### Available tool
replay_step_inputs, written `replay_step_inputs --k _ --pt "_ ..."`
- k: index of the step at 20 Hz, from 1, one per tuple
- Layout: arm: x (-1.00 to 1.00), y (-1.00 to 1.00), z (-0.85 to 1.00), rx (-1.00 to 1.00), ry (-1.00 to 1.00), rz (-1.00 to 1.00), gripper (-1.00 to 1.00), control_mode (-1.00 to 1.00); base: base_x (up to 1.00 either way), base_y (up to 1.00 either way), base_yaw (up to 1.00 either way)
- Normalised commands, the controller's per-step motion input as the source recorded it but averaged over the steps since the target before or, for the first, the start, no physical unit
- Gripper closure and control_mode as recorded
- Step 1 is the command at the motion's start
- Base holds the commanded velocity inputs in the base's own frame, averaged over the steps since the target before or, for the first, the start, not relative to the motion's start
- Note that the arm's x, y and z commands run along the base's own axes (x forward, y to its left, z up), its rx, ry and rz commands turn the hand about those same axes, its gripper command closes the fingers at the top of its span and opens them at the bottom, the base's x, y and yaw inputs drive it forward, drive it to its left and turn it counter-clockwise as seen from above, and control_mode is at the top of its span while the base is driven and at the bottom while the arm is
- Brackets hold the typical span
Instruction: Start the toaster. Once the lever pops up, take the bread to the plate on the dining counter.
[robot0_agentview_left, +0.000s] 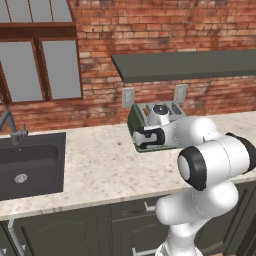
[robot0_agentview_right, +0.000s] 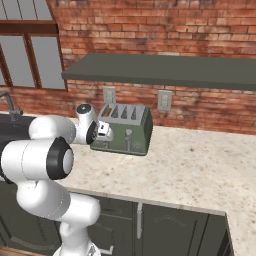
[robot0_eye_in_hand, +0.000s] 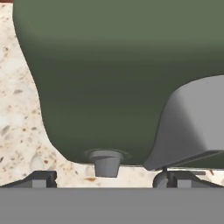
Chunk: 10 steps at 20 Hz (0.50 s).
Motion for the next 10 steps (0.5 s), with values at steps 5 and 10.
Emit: replay_step_inputs --k 5,10 --pt "0.0 0.0 -0.05 0.0 0.0 0.0 -1.0 -1.0 0.0 0.0 0.0" --pt "0.0 0.0 -0.17 0.0 0.0 0.0 -1.0 -1.0 0.0 0.0 0.0"
